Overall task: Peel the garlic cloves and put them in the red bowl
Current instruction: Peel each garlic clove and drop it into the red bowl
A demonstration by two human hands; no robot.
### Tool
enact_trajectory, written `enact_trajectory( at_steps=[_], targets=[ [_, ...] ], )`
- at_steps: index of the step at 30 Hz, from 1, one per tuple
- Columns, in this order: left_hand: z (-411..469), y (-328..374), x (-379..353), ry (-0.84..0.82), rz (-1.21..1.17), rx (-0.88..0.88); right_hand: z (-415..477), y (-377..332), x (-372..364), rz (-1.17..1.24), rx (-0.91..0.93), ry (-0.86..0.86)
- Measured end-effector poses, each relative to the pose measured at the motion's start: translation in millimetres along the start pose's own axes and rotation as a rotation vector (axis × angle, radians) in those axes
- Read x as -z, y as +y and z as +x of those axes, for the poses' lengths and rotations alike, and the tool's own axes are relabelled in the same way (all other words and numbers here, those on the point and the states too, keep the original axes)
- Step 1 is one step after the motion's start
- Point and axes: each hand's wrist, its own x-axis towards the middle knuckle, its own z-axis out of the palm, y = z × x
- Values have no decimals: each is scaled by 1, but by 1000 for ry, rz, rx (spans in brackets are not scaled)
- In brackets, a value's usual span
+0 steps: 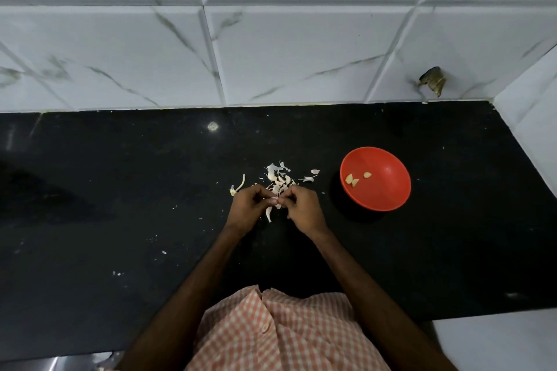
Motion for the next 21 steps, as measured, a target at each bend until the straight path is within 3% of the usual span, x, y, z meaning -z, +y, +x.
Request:
enact_trajectory(
  at_steps=[5,11,21],
  targets=[
    [5,1,8,-95,74,-40,4,-6,3,-238,57,-15],
    [2,6,3,21,-254,45,2,-9,2,268,-84,-28],
    [-2,5,-3,23,-318,30,1,-11,5,67,123,68]
  ],
)
